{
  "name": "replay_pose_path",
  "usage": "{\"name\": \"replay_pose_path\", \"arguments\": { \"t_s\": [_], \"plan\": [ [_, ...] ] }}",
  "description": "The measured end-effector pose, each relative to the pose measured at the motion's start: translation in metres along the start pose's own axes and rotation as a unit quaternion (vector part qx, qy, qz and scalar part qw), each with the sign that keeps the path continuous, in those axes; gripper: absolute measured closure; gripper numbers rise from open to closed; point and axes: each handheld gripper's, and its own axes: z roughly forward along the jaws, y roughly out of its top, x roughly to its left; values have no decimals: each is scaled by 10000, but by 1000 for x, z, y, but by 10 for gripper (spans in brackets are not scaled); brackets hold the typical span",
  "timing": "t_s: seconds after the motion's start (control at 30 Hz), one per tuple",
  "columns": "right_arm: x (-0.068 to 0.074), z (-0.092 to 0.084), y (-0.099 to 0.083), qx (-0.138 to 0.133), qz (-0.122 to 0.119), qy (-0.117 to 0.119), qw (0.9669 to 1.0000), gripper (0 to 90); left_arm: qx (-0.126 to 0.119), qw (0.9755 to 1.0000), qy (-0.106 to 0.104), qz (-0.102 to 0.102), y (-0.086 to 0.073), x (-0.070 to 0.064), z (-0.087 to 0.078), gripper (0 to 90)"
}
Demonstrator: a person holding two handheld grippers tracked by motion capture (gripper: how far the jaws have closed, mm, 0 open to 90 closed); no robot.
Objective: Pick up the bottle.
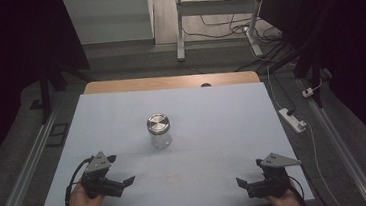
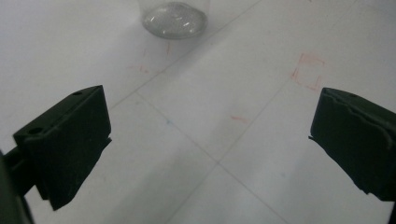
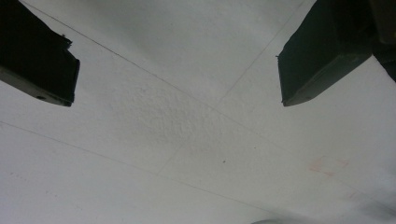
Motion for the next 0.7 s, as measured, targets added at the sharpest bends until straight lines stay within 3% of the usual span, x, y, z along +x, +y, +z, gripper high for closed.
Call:
{"name": "replay_pose_path", "arguments": {
  "t_s": [0.7],
  "plan": [
    [0,1,0,36,-39,33,10000,0,23,10000,18,-65,38,16,41,0]
  ]
}}
